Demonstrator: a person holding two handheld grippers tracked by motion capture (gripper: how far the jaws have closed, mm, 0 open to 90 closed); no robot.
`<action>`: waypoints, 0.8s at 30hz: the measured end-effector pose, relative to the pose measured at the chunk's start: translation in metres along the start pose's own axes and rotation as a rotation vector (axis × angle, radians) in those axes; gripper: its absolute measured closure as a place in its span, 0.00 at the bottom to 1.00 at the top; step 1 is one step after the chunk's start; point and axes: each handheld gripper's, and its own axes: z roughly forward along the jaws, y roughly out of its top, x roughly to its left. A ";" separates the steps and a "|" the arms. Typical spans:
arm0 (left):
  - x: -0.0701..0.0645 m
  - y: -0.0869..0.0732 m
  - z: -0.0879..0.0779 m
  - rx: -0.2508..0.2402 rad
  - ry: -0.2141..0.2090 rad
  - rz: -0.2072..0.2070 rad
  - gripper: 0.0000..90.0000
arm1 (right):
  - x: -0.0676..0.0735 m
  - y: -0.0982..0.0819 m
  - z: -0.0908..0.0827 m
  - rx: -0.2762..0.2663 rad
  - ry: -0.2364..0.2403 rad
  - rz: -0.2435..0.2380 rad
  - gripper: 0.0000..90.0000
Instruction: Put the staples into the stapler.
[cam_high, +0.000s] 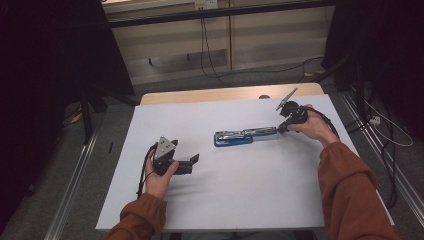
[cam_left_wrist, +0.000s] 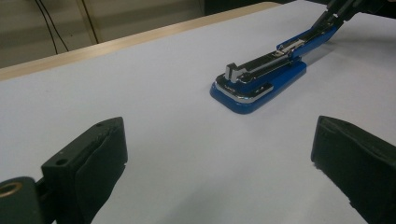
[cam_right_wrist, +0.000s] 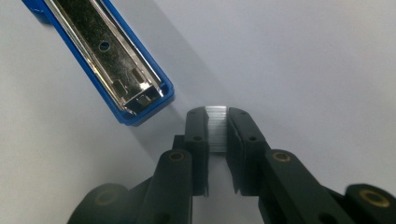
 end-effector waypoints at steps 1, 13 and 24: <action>0.000 0.000 0.000 0.000 0.001 -0.002 0.04 | 0.000 0.000 0.000 0.002 0.001 0.005 0.88; 0.000 0.000 -0.001 -0.003 0.006 -0.003 0.04 | 0.000 -0.003 -0.008 -0.022 -0.014 0.036 0.88; 0.000 0.001 -0.001 -0.007 0.009 -0.004 0.04 | -0.002 -0.006 -0.024 -0.064 -0.042 0.033 0.88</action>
